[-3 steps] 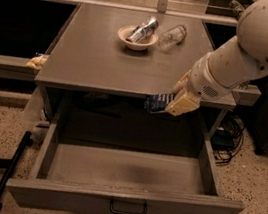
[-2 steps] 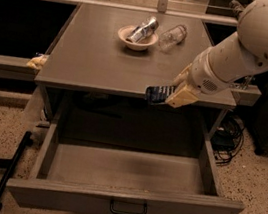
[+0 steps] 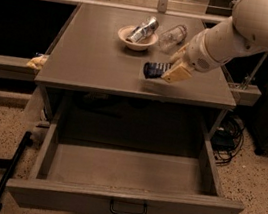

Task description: Pick rxbar blueberry from top drawer and place on counter

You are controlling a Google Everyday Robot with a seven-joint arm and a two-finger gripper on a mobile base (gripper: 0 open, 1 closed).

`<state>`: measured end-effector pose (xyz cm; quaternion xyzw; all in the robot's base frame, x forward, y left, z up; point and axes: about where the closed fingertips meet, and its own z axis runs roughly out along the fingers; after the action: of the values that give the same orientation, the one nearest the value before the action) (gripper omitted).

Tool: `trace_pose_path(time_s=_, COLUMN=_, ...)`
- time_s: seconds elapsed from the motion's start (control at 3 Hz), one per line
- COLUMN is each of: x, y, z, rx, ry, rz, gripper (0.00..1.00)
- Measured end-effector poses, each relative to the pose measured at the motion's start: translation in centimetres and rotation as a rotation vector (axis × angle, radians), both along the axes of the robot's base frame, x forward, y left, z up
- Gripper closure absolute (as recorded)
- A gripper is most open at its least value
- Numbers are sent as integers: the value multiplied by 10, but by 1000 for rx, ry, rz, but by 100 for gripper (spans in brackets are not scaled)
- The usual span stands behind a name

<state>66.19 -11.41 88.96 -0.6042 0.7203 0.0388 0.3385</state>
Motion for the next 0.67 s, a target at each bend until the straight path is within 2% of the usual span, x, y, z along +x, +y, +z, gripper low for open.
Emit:
trace_pose_path(time_s=0.33, x=2, y=1, z=2, rx=3, ry=-4, rz=0, gripper=81)
trace_pose_path(time_s=0.67, x=2, y=1, z=2, rx=3, ry=-4, rz=0, gripper=58)
